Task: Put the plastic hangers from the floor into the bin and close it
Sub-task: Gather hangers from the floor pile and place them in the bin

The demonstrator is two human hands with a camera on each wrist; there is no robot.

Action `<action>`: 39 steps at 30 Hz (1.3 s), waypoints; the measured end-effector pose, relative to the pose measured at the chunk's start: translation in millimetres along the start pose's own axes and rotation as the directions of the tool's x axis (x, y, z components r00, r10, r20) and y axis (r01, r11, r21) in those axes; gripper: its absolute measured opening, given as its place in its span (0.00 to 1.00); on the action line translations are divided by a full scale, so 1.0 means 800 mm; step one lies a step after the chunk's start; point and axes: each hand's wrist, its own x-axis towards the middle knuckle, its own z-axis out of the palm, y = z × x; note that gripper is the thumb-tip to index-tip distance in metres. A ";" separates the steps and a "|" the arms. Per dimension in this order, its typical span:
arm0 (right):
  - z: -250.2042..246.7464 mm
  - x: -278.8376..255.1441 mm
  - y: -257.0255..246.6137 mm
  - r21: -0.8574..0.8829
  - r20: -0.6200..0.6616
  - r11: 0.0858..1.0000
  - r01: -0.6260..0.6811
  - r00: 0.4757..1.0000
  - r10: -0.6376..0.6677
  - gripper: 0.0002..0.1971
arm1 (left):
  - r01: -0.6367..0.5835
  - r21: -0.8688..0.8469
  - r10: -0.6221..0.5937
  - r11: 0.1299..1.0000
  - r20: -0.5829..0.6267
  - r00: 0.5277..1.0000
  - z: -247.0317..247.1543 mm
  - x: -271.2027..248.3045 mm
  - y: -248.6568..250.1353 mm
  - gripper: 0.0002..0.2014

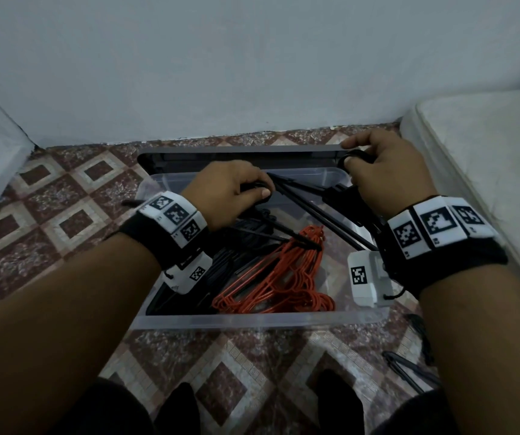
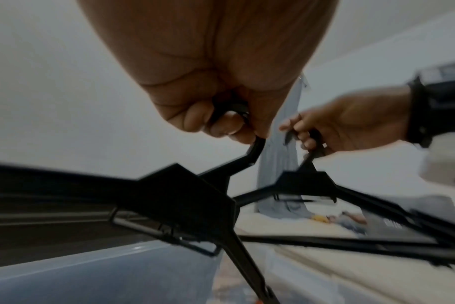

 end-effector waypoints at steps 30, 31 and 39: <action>0.014 -0.021 -0.026 0.021 0.357 0.994 0.103 0.928 -0.104 0.13 | -0.171 -0.094 0.177 0.981 0.057 0.983 0.027 0.014 0.046 0.08; 0.016 -0.023 -0.030 0.033 0.390 0.995 0.098 0.915 -0.103 0.13 | -0.179 -0.082 0.179 0.980 -0.010 0.984 0.028 0.014 0.051 0.08; 0.010 -0.026 -0.040 0.071 0.437 0.990 0.119 0.889 -0.139 0.21 | -0.220 0.019 0.217 0.975 -0.249 0.944 0.024 0.010 0.062 0.08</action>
